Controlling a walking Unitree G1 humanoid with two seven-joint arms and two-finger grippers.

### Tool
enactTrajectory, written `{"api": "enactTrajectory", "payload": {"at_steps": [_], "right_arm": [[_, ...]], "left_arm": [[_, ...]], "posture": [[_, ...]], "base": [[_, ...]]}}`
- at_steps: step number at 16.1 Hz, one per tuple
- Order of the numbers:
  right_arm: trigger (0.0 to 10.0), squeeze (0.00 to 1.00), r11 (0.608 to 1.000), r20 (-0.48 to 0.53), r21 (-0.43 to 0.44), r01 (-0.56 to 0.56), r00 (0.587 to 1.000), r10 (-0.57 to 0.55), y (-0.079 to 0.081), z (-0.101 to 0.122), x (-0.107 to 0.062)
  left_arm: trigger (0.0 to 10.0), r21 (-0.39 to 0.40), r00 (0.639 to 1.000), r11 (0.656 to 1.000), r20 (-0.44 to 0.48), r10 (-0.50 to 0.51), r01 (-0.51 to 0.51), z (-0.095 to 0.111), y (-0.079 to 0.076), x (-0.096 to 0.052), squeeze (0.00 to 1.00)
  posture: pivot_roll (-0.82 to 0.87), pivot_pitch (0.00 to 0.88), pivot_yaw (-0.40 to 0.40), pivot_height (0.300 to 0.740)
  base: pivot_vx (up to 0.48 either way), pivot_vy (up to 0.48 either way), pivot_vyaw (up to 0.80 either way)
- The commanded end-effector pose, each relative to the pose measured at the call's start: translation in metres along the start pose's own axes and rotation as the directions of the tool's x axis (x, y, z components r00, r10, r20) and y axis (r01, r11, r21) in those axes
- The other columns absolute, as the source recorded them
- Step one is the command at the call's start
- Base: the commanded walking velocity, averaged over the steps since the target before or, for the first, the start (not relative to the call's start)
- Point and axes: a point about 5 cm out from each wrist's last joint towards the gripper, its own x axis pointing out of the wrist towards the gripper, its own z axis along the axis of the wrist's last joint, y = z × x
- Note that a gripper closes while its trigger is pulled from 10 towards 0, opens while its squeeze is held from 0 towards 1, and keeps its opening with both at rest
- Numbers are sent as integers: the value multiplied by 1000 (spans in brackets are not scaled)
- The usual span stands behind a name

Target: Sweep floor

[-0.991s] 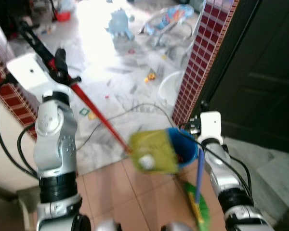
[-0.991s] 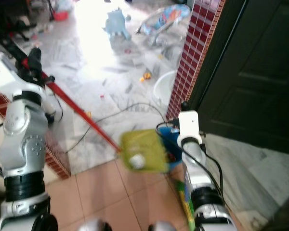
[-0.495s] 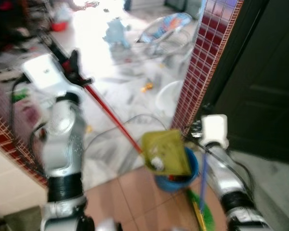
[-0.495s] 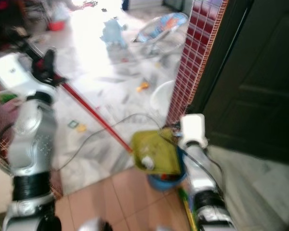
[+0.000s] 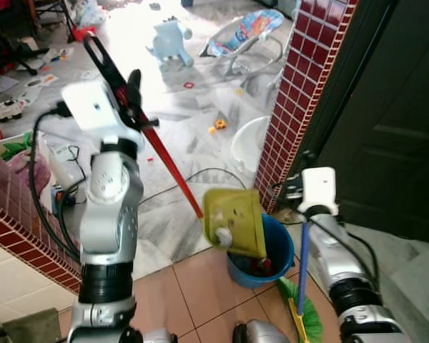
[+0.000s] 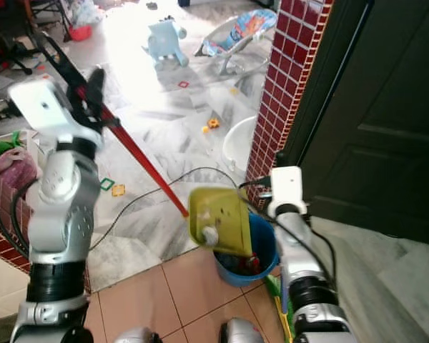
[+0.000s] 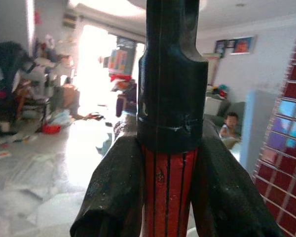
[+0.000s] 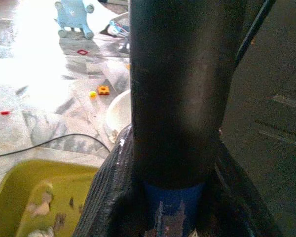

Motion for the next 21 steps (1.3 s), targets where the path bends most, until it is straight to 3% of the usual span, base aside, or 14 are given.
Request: {"api": "enactTrajectory", "payload": {"at_steps": [1,5,8,10,13,14,15,18,21], "right_arm": [[10000,0,1000,27,2,6,1000,-6,-2,6,2],[10000,0,1000,29,3,10,1000,-10,-2,6,3],[10000,0,1000,27,2,11,1000,-11,-2,5,2],[10000,0,1000,28,3,9,1000,-9,-1,6,3],[10000,0,1000,31,5,6,1000,-6,1,6,4],[10000,0,1000,31,5,6,999,-6,1,6,3],[10000,0,1000,31,6,8,999,-8,1,6,3],[10000,0,1000,29,5,9,1000,-10,0,5,3],[10000,0,1000,28,2,7,1000,-7,1,4,3]], "left_arm": [[10000,69,996,995,47,-71,68,4,-8,-1,0],[10000,140,970,962,39,-241,234,-7,-31,-13,0],[10000,180,904,894,46,-424,410,-6,-59,-20,0],[10000,235,795,775,15,-606,587,-5,-86,-29,0],[10000,332,669,627,-18,-743,705,-3,-108,-38,0],[10000,337,655,612,-15,-756,715,-1,-111,-39,0],[10000,390,630,574,-20,-776,720,1,-115,-40,0],[10000,423,617,549,-30,-786,721,2,-118,-40,0],[10000,433,636,567,-20,-771,701,7,-118,-37,0]], "posture": [[-73,0,18,740],[-74,0,20,740],[-72,0,19,740],[-72,0,19,740],[-72,0,19,740],[-68,0,20,740],[-68,0,20,740],[-70,0,23,740],[-69,0,21,740]], "base": [[0,0,0],[0,0,0],[0,0,0],[0,0,0],[0,0,0],[0,0,0],[0,0,0],[0,0,0],[0,0,0]]}}
